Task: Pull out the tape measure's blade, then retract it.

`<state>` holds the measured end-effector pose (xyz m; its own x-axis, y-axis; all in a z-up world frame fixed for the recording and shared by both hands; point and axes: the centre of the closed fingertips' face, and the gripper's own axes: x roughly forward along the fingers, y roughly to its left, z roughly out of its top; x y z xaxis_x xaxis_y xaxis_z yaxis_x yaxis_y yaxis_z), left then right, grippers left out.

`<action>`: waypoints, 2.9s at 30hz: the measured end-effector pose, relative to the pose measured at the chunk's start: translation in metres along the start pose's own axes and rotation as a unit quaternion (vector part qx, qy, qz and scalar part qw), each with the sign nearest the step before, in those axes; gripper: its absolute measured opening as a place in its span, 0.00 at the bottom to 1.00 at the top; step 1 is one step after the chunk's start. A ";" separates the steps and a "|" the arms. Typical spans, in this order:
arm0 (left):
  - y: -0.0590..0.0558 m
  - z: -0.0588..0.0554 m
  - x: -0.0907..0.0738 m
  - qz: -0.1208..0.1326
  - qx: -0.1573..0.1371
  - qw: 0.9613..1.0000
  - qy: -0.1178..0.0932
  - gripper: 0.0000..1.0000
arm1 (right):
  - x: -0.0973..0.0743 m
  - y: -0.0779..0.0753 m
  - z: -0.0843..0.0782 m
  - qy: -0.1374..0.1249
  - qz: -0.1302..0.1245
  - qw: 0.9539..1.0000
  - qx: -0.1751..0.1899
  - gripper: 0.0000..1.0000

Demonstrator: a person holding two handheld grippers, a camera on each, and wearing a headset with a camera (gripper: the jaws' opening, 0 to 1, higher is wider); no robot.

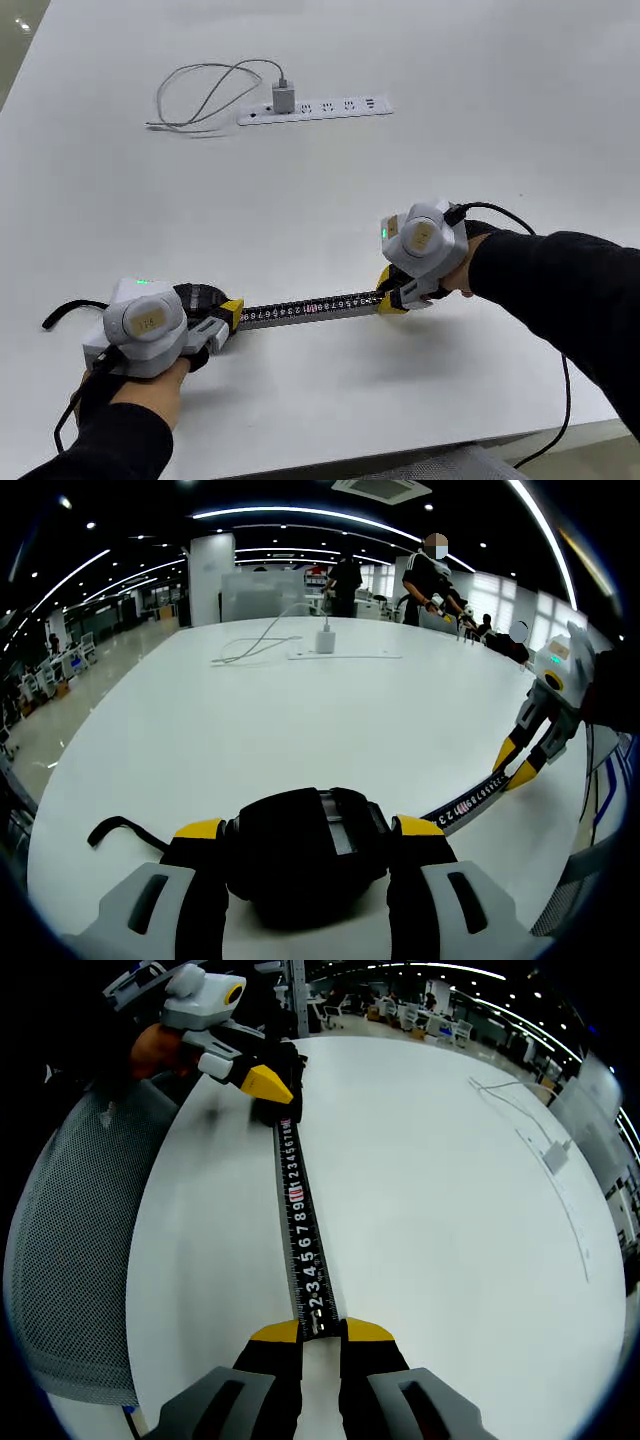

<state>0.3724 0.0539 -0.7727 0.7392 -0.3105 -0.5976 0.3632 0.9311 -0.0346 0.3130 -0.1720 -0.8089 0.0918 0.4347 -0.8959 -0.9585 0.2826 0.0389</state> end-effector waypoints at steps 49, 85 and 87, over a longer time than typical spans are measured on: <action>0.001 0.000 0.000 0.003 0.002 1.000 0.004 0.60 | 0.006 0.002 0.013 -0.010 0.000 1.000 -0.002 0.10; 0.000 0.000 -0.001 -0.007 -0.001 1.000 0.002 0.60 | 0.010 0.005 0.021 -0.020 0.000 1.000 0.004 0.09; 0.000 0.000 -0.001 -0.006 0.000 1.000 0.002 0.60 | 0.010 0.006 0.022 -0.020 0.000 1.000 0.002 0.09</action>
<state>0.3717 0.0543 -0.7722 0.7328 -0.3218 -0.5995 0.3730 0.9269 -0.0416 0.3143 -0.1476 -0.8082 0.1030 0.4683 -0.8775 -0.9572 0.2864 0.0406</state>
